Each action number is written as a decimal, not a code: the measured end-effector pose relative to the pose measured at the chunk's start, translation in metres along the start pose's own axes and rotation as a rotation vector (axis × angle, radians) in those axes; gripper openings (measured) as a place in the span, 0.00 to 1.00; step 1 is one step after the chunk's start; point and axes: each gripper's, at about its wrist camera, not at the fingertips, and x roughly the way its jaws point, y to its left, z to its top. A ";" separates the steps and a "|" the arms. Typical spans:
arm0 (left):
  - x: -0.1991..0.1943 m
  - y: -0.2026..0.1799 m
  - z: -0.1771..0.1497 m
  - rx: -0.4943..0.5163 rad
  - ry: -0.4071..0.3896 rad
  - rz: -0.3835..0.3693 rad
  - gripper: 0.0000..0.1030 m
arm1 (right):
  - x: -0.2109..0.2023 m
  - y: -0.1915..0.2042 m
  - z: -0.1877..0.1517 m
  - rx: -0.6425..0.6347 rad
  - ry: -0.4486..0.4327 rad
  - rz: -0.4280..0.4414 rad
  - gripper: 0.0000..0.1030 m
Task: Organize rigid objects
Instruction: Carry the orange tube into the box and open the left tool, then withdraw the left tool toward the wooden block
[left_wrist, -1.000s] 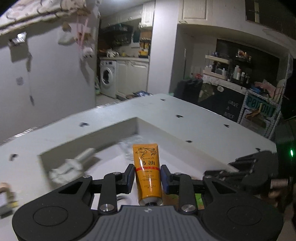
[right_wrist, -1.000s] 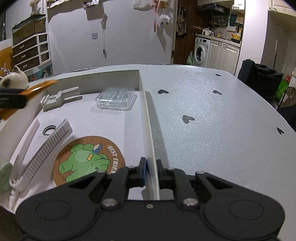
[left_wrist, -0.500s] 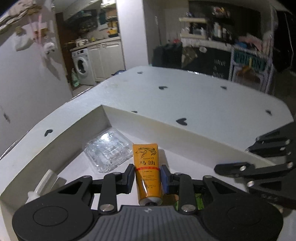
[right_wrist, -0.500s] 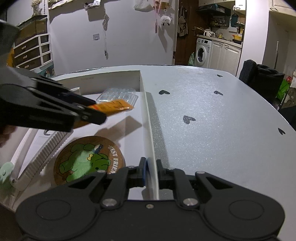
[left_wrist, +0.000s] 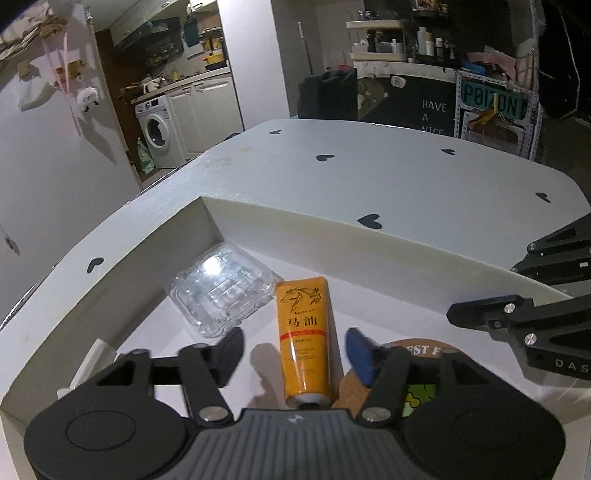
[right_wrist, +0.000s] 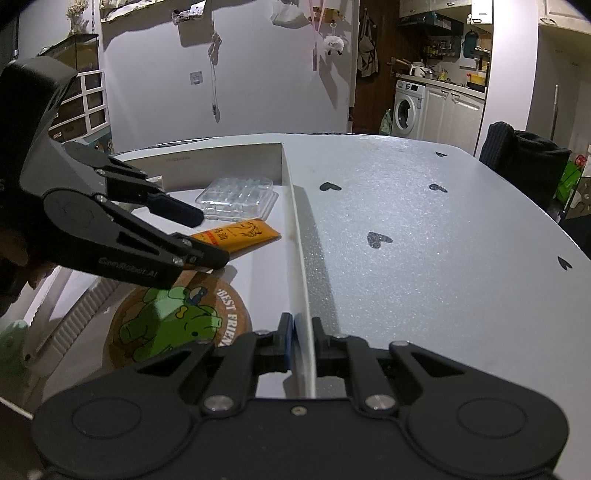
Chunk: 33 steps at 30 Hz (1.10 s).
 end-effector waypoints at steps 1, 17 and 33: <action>-0.002 0.000 -0.001 -0.003 0.000 0.003 0.68 | 0.000 0.000 0.000 0.000 0.001 0.000 0.11; -0.047 -0.007 -0.008 -0.074 -0.039 -0.007 1.00 | 0.001 0.000 0.001 0.002 0.005 -0.004 0.11; -0.127 -0.003 -0.048 -0.172 -0.114 0.020 1.00 | 0.001 0.003 0.002 0.007 0.009 -0.017 0.11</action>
